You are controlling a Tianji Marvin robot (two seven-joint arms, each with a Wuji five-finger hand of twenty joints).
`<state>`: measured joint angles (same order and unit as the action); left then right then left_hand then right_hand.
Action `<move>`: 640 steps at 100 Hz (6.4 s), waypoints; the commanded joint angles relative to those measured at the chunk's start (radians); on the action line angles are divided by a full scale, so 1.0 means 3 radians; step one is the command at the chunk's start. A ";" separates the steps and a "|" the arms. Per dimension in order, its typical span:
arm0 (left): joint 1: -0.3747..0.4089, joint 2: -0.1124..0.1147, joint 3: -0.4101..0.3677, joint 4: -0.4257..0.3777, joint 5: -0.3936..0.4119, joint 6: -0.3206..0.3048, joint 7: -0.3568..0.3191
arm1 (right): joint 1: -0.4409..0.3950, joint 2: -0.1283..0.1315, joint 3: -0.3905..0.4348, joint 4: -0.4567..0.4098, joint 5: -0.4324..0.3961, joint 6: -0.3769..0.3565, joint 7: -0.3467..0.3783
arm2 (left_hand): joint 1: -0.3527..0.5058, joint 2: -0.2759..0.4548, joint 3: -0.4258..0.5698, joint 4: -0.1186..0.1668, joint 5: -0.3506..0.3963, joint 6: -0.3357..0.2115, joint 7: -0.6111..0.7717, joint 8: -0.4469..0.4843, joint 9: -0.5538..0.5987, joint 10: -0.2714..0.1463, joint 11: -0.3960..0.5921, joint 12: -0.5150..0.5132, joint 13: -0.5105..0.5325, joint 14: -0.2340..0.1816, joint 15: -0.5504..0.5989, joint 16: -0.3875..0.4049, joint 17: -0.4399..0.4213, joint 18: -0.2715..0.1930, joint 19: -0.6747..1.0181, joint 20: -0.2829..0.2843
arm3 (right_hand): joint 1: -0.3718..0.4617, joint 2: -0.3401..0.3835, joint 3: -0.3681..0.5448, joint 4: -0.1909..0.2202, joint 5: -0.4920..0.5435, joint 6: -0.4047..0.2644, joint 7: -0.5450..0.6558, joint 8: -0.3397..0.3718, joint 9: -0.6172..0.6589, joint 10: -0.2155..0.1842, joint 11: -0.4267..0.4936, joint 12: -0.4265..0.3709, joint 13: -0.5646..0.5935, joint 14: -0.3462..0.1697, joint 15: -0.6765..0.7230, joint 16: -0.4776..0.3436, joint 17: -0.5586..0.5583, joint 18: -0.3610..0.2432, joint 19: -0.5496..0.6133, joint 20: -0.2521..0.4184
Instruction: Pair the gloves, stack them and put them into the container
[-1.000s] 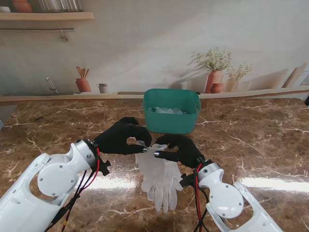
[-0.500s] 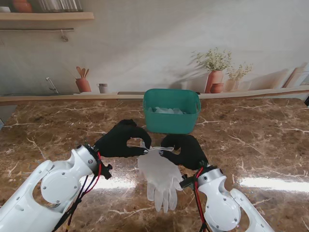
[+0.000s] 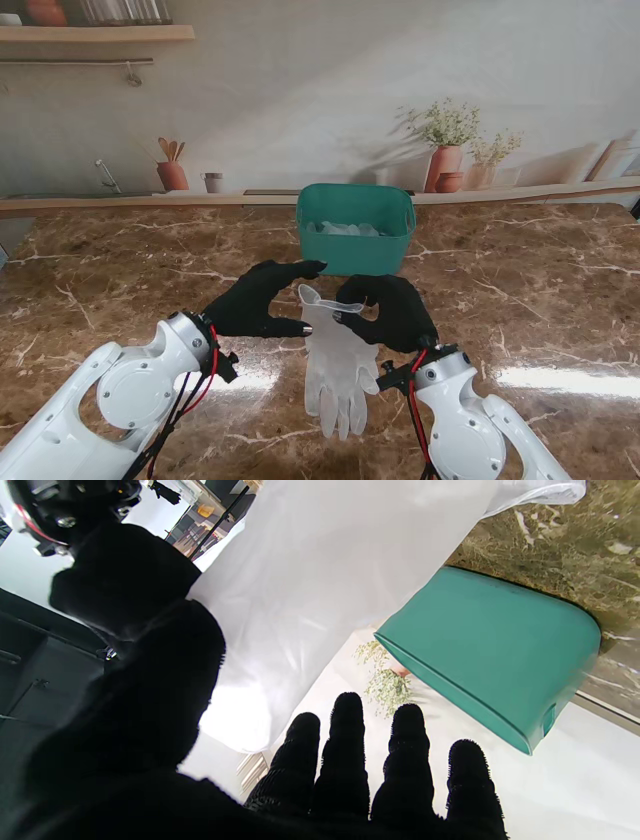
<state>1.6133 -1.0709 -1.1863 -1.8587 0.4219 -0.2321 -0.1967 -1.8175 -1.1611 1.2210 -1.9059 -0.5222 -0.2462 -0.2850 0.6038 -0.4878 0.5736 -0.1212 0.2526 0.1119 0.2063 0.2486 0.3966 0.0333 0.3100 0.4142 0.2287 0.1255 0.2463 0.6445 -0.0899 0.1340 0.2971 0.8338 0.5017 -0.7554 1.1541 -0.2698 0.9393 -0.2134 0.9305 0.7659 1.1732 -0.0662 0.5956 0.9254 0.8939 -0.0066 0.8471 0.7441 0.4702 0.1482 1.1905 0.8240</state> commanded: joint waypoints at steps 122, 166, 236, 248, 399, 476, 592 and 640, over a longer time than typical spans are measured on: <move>0.0311 0.0121 0.0165 -0.0050 -0.0755 -0.0361 -0.0521 | -0.0563 0.0230 0.0476 -0.0356 0.0075 -0.0246 0.1074 | 0.0792 0.0037 -0.0353 -0.0197 0.2482 -0.0545 0.2365 -0.0057 0.3176 0.0050 0.0440 -0.0301 0.2077 0.0195 0.1107 0.0455 0.0162 0.0066 0.1872 -0.0109 | -0.0003 0.0060 0.0033 0.0048 0.0150 -0.0098 0.0052 -0.0277 0.0575 -0.0012 -0.0004 -0.0168 0.0622 -0.0047 0.0193 0.0128 0.0397 0.0079 0.0469 0.0021; -0.0384 -0.0089 0.0680 0.0829 -0.0543 0.0270 0.0050 | 0.0401 0.0170 -0.0075 0.0552 0.0134 0.0407 0.0948 | 0.0806 0.0039 -0.0311 -0.0186 0.2436 -0.0574 0.2341 -0.0047 0.3080 0.0107 0.0445 -0.0301 0.1946 0.0276 0.1136 0.0483 0.0121 0.0133 0.1964 -0.0094 | -0.0002 0.0066 0.0040 0.0018 0.0131 -0.0098 0.0084 -0.0322 0.0561 -0.0002 0.0055 -0.0116 0.0568 -0.0058 0.0286 0.0176 0.0338 0.0065 0.0495 0.0009; -0.0945 -0.0268 0.1219 0.1427 0.0154 0.1224 0.0661 | 0.1341 -0.0038 -0.0819 0.1729 0.0233 0.0900 0.0430 | 0.0742 -0.0017 -0.0077 -0.0214 0.2404 -0.0565 0.2345 0.0323 0.3039 0.0167 0.0644 -0.0056 0.1875 0.0350 0.1352 0.0620 0.0094 0.0152 0.2028 -0.0052 | 0.0032 0.0086 -0.0072 -0.0029 0.0130 -0.0035 0.0079 -0.0544 0.0578 0.0005 0.0102 -0.0138 0.0569 -0.0072 0.0346 0.0162 0.0340 0.0045 0.0530 -0.0017; -0.1000 -0.0263 0.1280 0.1512 0.0199 0.1281 0.0626 | 0.1430 -0.0061 -0.0932 0.1874 0.0217 0.0969 0.0382 | 0.0737 0.0000 -0.0077 -0.0222 0.2390 -0.0572 0.2332 0.0335 0.3017 0.0163 0.0645 -0.0042 0.1858 0.0345 0.1354 0.0623 0.0095 0.0158 0.2037 -0.0049 | 0.0002 0.0063 -0.0098 -0.0025 0.0109 -0.0042 0.0125 -0.0708 0.0566 -0.0013 0.0133 -0.0180 0.0561 -0.0082 0.0352 0.0144 0.0337 0.0026 0.0534 -0.0044; -0.0048 -0.0161 0.0249 0.0636 0.0821 0.1064 0.0958 | 0.2408 0.0111 -0.2232 0.2075 -0.0909 0.1870 0.1065 | 0.0066 0.0233 -0.0053 0.0053 0.0954 -0.0135 0.0026 -0.0244 0.0178 0.0126 -0.0143 -0.0581 0.0193 -0.0109 -0.0158 -0.0521 0.0004 -0.0004 0.0391 -0.0481 | -0.0781 -0.0173 -0.0497 0.0343 -0.1837 0.1058 -0.2434 -0.1017 -0.1796 0.0301 -0.0904 -0.2005 0.0098 0.0163 -0.1261 -0.0820 0.0551 -0.0133 0.0213 -0.0414; 0.0040 -0.0175 0.0145 0.0641 0.0844 0.0978 0.1085 | 0.1978 0.0078 -0.1914 0.2072 -0.1072 0.1592 0.0383 | 0.0103 0.0289 -0.0167 0.0065 0.1062 -0.0231 0.0111 -0.0198 0.0204 -0.0016 -0.0183 -0.0607 0.0188 -0.0151 -0.0213 -0.0563 -0.0005 0.0032 0.0241 -0.0380 | 0.0259 -0.0866 -0.0204 -0.0276 0.0154 -0.0715 -0.0110 -0.0150 -0.0897 -0.0169 -0.0563 -0.0925 -0.0322 -0.0179 -0.0837 -0.0367 0.0140 -0.0214 0.0052 -0.0153; 0.0045 -0.0203 0.0070 0.0670 0.0666 0.0821 0.1146 | 0.1103 0.0193 -0.1048 0.1485 -0.1629 0.1006 -0.0296 | 0.0090 0.0590 -0.0750 0.0118 0.0954 -0.0101 -0.0084 -0.0299 0.0007 -0.0018 -0.0243 -0.0642 -0.0034 -0.0300 -0.0312 -0.0854 0.0103 -0.0334 -0.0268 -0.0880 | 0.0264 -0.0428 -0.0220 -0.0162 0.0243 -0.0311 0.0171 -0.1324 0.0590 -0.0206 -0.0002 -0.0535 0.0691 -0.0222 -0.0082 -0.0101 0.0689 -0.0175 0.0635 -0.0210; 0.0044 -0.0197 0.0083 0.0641 0.0706 0.0819 0.1141 | 0.1055 0.0254 -0.1247 0.1606 -0.1535 0.0935 0.0080 | 0.0170 0.0633 -0.0917 0.0151 0.0939 -0.0120 -0.0066 -0.0289 0.0019 -0.0023 -0.0259 -0.0654 -0.0027 -0.0305 -0.0334 -0.0860 0.0083 -0.0267 -0.0222 -0.0849 | -0.0137 -0.0318 -0.0312 -0.0167 -0.0050 -0.0162 -0.0072 -0.1555 0.0262 -0.0185 -0.0376 -0.0747 0.0385 -0.0180 -0.0499 -0.0270 0.0459 -0.0231 0.0443 -0.0310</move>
<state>1.6230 -1.1290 -1.1631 -1.6618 0.6286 0.0141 0.1461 -1.4882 -1.0939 0.8334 -1.4260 -0.9934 0.0436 -0.3098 0.6717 -0.3342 0.3333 -0.1047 0.5528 0.0709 0.2081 0.1793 0.4518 0.0549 0.2499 0.2327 0.2772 0.0864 0.1698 0.3977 -0.0591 0.0547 0.2369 0.5803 0.5125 -0.8533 1.0722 -0.3177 0.9645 -0.2868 0.9329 0.3324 1.2731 -0.1309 0.5279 0.7359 1.0454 -0.0648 0.7408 0.6919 0.6320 0.0889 1.3401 0.7573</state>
